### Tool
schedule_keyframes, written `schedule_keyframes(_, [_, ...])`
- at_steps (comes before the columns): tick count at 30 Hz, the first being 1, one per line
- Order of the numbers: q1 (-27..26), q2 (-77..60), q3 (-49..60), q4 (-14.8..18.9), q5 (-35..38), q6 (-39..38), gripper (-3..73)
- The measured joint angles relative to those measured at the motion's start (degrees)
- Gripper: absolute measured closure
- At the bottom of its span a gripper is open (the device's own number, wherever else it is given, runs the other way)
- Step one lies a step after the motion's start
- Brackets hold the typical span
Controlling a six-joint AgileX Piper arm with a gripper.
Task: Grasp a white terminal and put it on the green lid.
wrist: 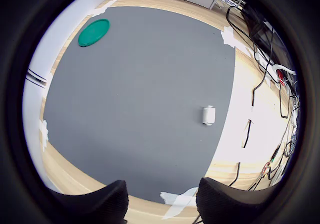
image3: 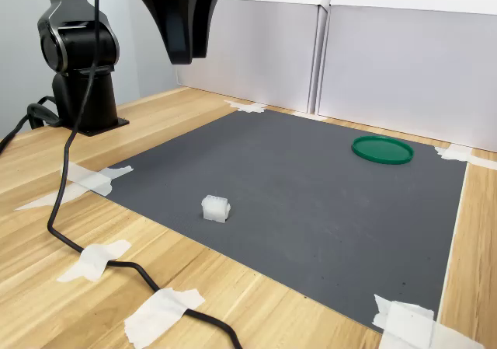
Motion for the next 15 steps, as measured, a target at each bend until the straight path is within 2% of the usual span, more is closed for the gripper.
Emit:
schedule_keyframes(4, [-2.51,3.27,0.00,1.32,-2.29,-2.96,11.3])
schedule_keyframes(10, [-5.33,8.95,0.00,1.32,-6.91,-5.61,11.3])
schedule_keyframes(15, [-5.93,13.44,0.00,2.22,-9.68,-7.80,11.3])
